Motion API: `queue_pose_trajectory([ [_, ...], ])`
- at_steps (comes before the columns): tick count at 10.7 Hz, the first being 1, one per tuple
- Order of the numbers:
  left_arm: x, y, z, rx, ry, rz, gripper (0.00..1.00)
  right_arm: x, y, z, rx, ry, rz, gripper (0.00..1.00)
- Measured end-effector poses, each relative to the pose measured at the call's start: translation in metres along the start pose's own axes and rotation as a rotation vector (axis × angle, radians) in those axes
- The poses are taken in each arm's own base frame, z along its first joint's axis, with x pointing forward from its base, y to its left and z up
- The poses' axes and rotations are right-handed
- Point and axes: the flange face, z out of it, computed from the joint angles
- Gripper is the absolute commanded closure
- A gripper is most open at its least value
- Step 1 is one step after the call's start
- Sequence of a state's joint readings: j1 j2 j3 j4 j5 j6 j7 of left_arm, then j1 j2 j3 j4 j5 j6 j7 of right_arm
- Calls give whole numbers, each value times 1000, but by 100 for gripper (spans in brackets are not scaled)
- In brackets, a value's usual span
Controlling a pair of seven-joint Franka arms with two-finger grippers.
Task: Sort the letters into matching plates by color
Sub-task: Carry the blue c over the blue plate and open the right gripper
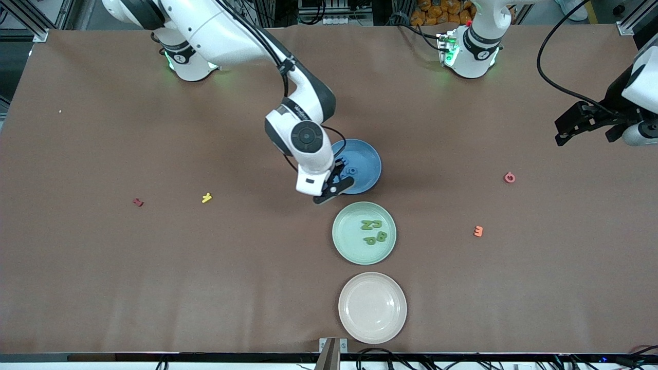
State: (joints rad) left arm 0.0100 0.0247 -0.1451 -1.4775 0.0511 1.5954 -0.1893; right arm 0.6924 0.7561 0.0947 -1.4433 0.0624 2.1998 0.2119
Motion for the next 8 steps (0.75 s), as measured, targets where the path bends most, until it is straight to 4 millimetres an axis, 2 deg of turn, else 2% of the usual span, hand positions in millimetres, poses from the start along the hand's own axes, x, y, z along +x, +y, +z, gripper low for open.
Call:
queue_pose_trajectory([
  [1,0,-1,0,0,0,-1,0,-1,-14,6,12,-5,-12,76],
  [2,0,-1,0,0,0,-1,0,-3,-27,11,21,-10,-19,24],
  [3,0,-2,0,1,-1,-2,0,-5,-40,14,26,-13,-29,0],
  [5,1,-4,2,1,-3,-3,0,-7,-49,14,27,-13,-18,0],
  [8,1,-4,3,2,-7,-1,0,-3,-41,10,26,-5,-2,0],
])
